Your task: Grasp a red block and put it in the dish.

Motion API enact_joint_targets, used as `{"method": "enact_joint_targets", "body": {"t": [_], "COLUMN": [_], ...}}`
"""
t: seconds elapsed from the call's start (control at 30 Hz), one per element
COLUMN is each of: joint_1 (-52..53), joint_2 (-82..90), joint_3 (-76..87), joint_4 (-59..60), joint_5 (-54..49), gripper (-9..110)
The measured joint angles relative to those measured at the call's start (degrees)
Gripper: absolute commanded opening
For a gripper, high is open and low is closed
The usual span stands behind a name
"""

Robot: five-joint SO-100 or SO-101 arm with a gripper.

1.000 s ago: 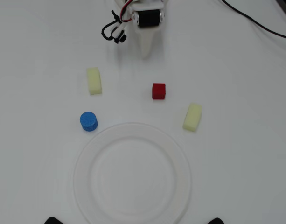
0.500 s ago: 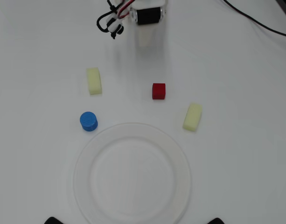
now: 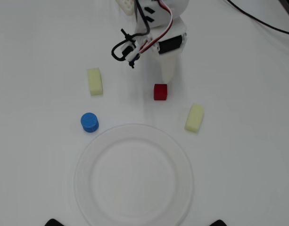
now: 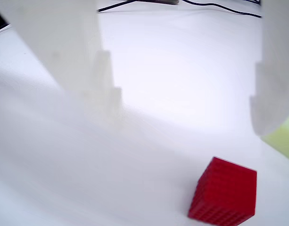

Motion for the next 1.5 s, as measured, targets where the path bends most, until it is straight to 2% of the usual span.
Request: {"method": "enact_joint_targets", "body": {"t": [0.37, 0.77, 1.03, 1.2, 1.5], "joint_1": [0.79, 1.05, 1.05, 0.88, 0.35], "joint_2": [-15.82, -22.06, -23.12, -23.47, -24.17], "joint_3": [-8.09, -8.61, -8.61, -8.61, -8.88], "joint_4": [-2.46, -6.15, -8.09, -8.79, -9.58], "joint_5": [1.05, 2.02, 0.7, -0.44, -0.62], "gripper": [32, 32, 28, 21, 0]}}
